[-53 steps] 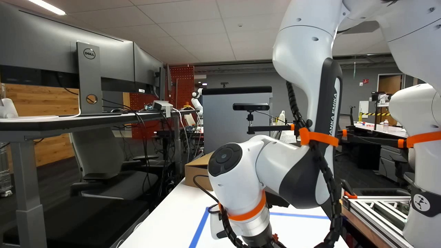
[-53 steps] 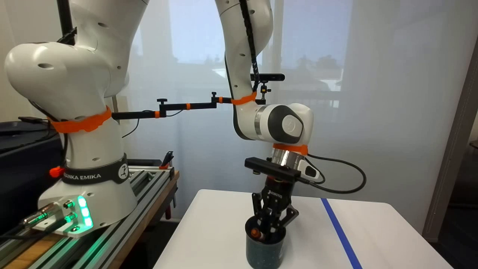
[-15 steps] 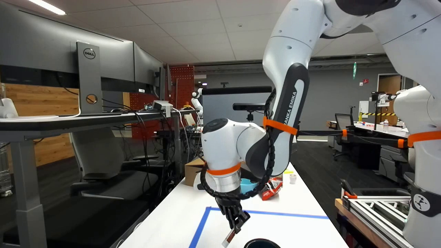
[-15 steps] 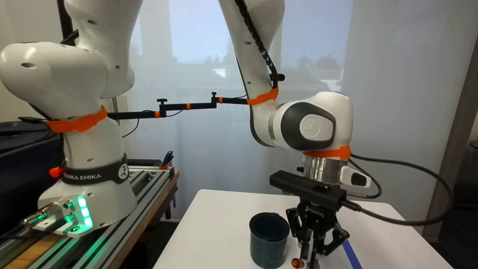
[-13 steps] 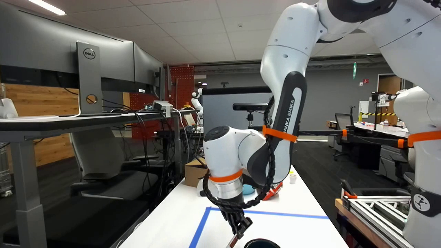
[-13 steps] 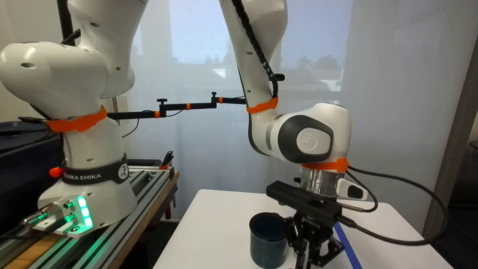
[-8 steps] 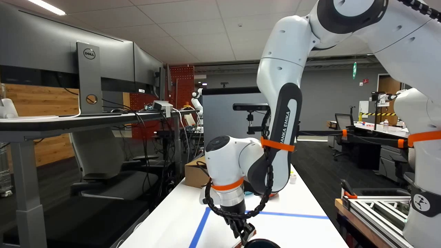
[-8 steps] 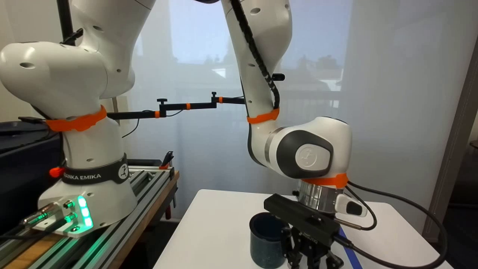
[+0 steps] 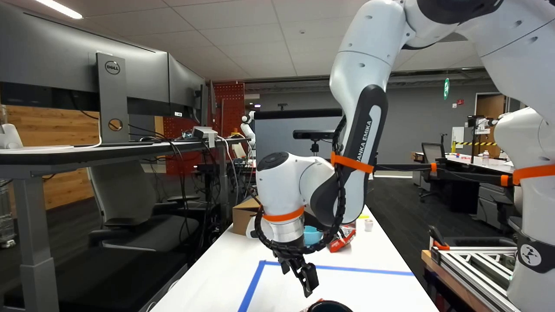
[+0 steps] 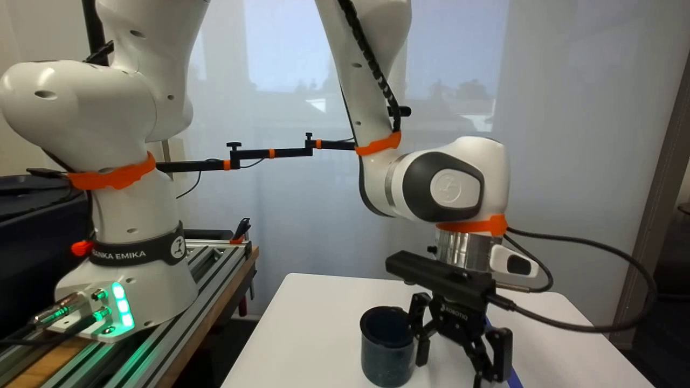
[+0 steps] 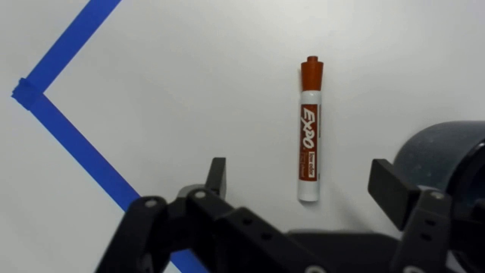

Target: Take the marker from the cup and place it on the table

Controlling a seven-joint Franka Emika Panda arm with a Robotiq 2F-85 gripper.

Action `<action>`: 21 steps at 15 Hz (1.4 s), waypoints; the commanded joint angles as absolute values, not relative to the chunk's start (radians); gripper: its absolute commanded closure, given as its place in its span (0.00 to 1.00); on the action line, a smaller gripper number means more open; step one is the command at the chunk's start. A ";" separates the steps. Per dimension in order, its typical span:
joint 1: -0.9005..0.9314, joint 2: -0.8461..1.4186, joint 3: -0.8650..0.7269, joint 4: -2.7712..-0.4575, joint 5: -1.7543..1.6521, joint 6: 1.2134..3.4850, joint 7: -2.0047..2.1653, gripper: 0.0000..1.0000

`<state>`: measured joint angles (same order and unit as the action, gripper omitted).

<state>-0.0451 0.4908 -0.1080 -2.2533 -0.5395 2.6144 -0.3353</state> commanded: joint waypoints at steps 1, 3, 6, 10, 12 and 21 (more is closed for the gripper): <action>0.019 0.264 -0.121 -2.413 -0.563 2.540 -0.239 0.00; 0.041 0.159 -0.112 -2.476 -0.569 2.496 -0.169 0.00; 0.064 -0.001 -0.076 -2.572 -0.520 2.365 0.012 0.00; 0.075 -0.205 0.013 -2.724 -0.397 2.261 0.214 0.00; 0.091 -0.286 0.050 -2.800 -0.251 2.290 0.238 0.00; 0.066 -0.246 0.073 -2.768 -0.270 2.281 0.228 0.00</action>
